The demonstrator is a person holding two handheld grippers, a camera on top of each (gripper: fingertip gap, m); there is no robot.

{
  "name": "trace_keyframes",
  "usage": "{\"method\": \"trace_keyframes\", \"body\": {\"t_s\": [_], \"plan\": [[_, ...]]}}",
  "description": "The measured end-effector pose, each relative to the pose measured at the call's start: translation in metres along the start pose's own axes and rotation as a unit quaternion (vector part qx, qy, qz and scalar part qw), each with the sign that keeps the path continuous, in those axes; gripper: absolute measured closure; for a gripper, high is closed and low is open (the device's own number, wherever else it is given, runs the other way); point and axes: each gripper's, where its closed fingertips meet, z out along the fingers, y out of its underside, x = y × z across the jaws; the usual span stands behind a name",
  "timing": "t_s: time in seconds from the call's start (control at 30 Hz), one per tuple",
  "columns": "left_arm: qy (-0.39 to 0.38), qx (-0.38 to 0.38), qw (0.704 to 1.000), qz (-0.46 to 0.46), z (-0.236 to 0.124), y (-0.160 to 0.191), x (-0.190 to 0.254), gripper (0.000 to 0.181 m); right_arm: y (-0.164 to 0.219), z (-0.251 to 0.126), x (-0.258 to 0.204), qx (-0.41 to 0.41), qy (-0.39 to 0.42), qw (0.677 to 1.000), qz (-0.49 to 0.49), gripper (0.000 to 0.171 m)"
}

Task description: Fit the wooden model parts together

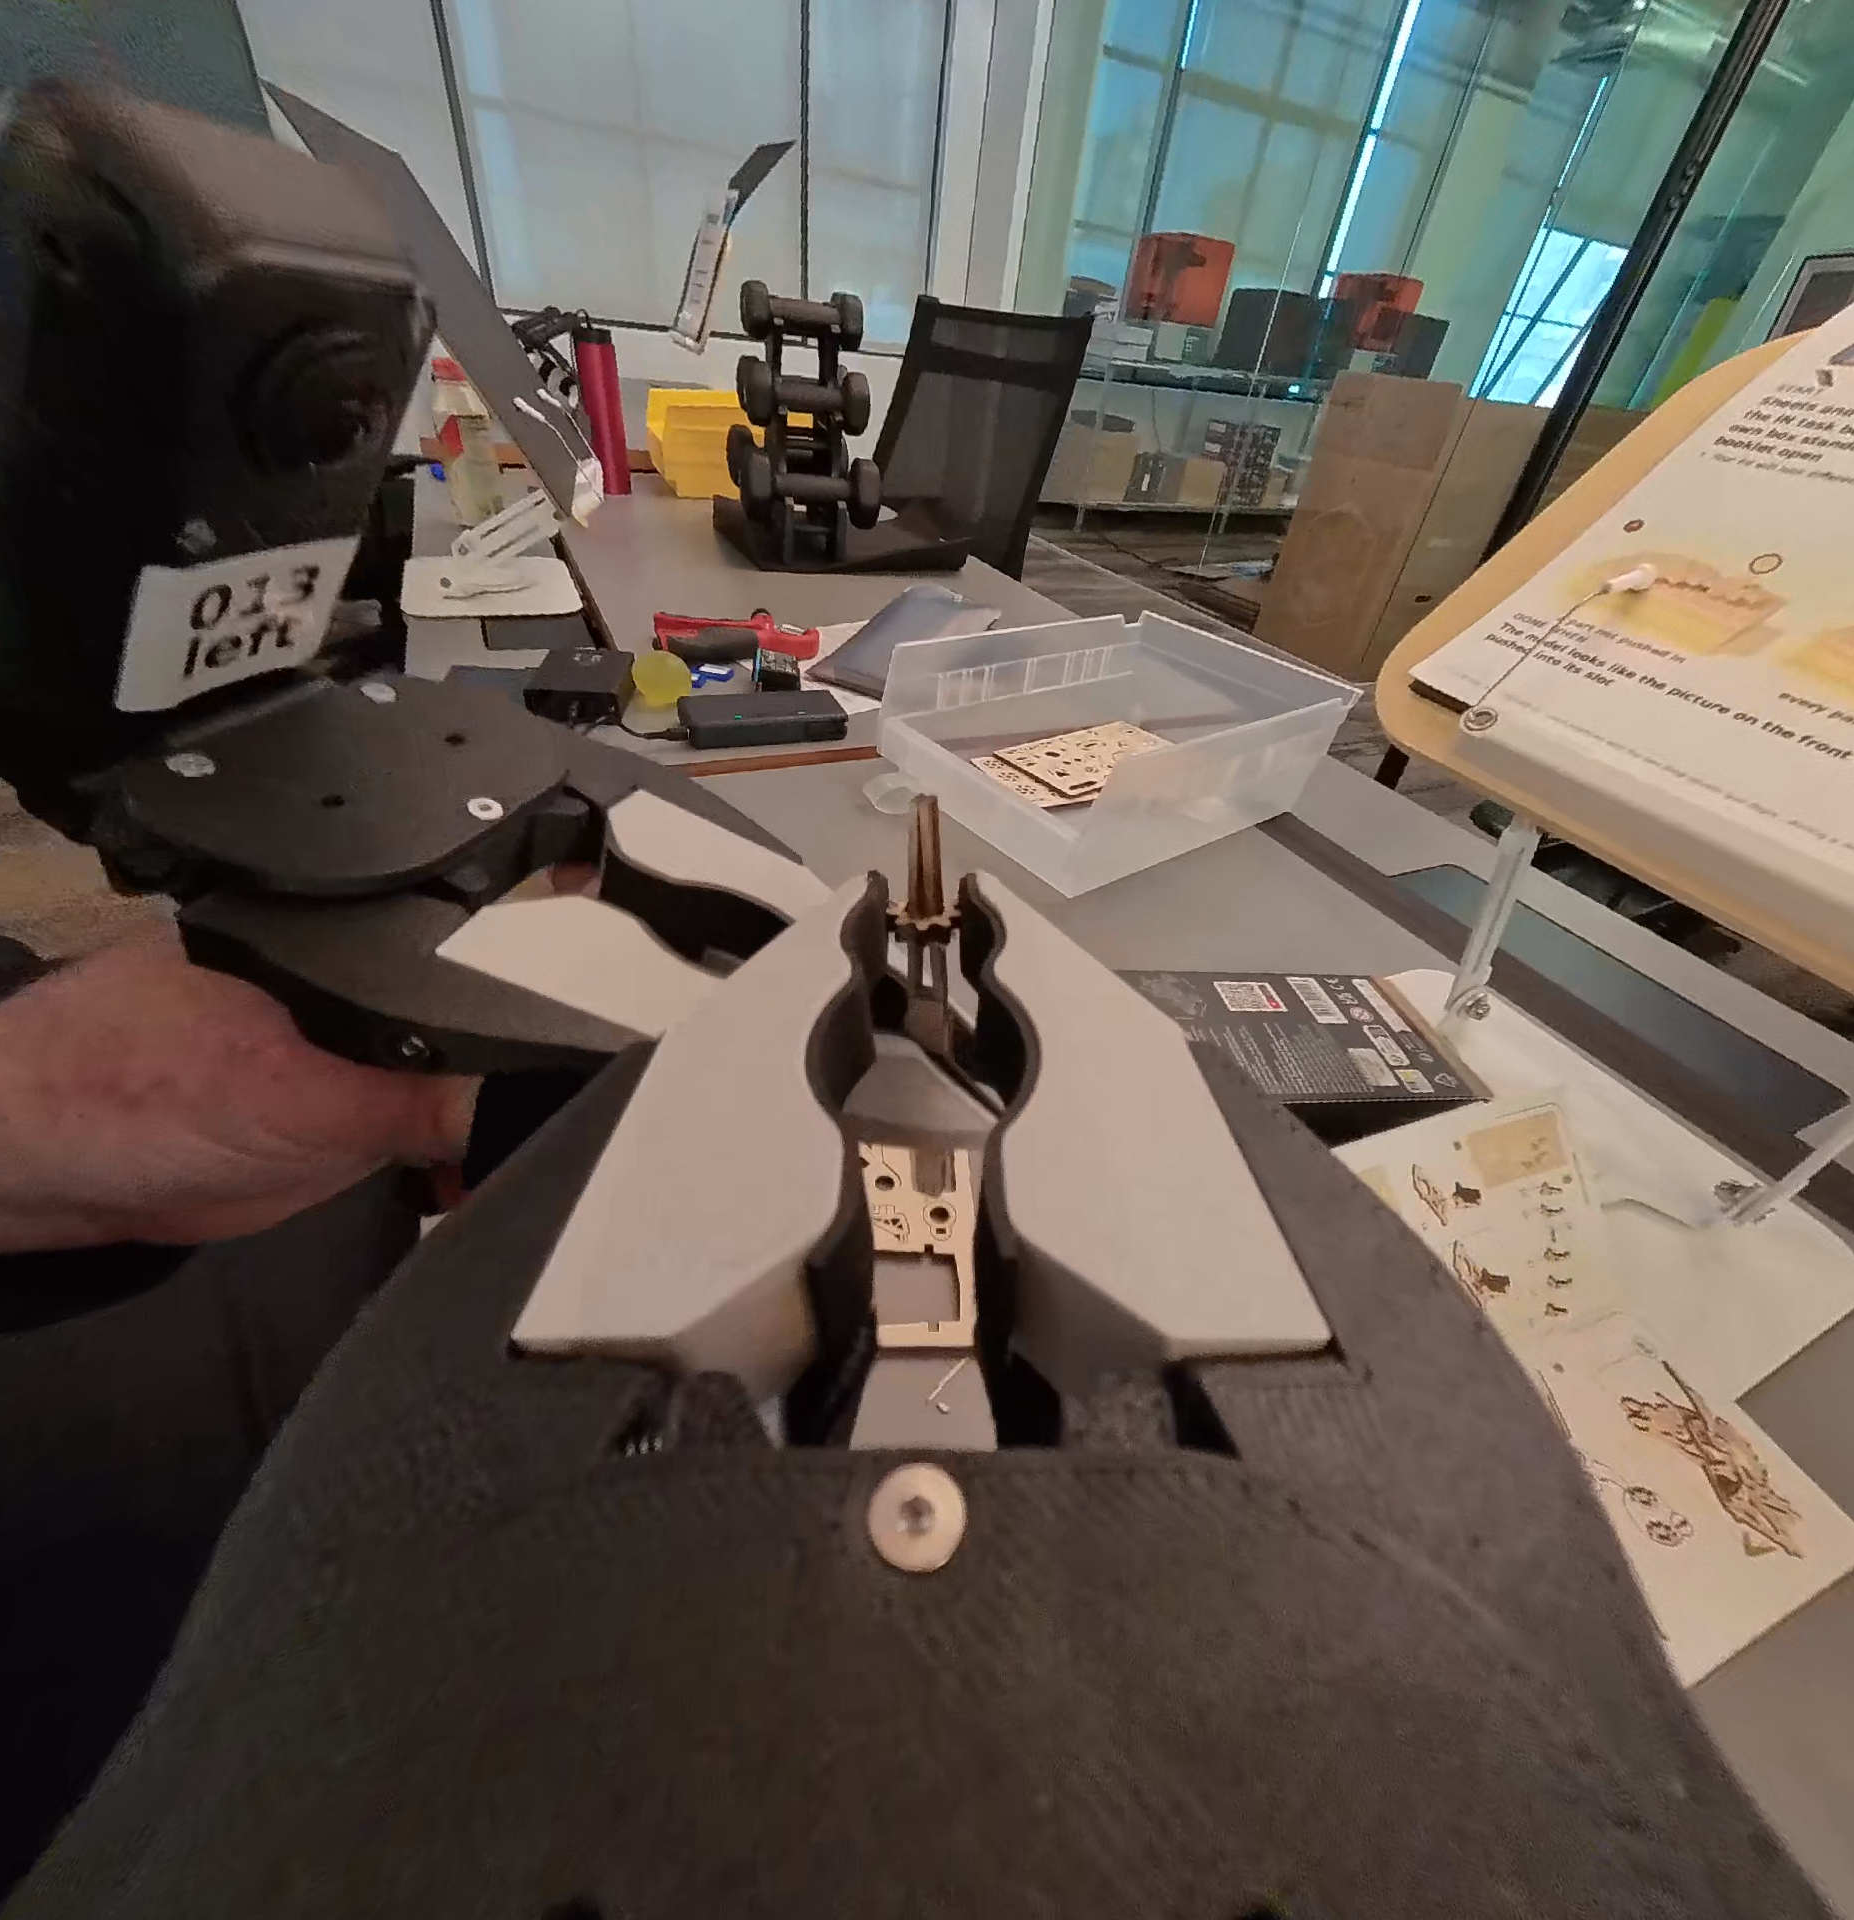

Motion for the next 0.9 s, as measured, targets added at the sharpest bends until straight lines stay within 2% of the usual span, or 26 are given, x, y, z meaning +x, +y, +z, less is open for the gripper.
{"method": "trace_keyframes", "body": {"t_s": [0.17, 0.23, 0.27, 0.43, 0.63, 0.9], "plan": [[0.013, -0.003, 1.000, -0.002, 0.006, 0.009, 0.002, 0.165, -0.002, -0.002, 0.005, 0.008, -0.007, 0.999, 0.040, 0.160], [0.015, 0.005, 1.000, 0.002, 0.007, 0.008, 0.004, 0.179, -0.002, -0.003, 0.004, 0.009, -0.010, 0.999, 0.042, 0.160], [0.015, 0.005, 1.000, 0.005, 0.007, 0.007, 0.004, 0.180, -0.003, -0.003, 0.003, 0.010, -0.011, 0.999, 0.041, 0.160], [0.003, 0.011, 1.000, 0.002, 0.005, 0.002, 0.005, 0.180, -0.007, -0.003, -0.004, 0.019, -0.005, 1.000, 0.006, 0.160], [-0.047, -0.015, 0.997, 0.057, 0.003, 0.001, -0.003, 0.179, -0.008, -0.003, -0.002, 0.006, 0.024, 0.999, -0.040, 0.160], [-0.058, -0.045, 0.994, 0.082, 0.003, 0.009, -0.008, 0.180, 0.000, -0.001, 0.001, -0.008, 0.010, 1.000, 0.007, 0.161]]}}
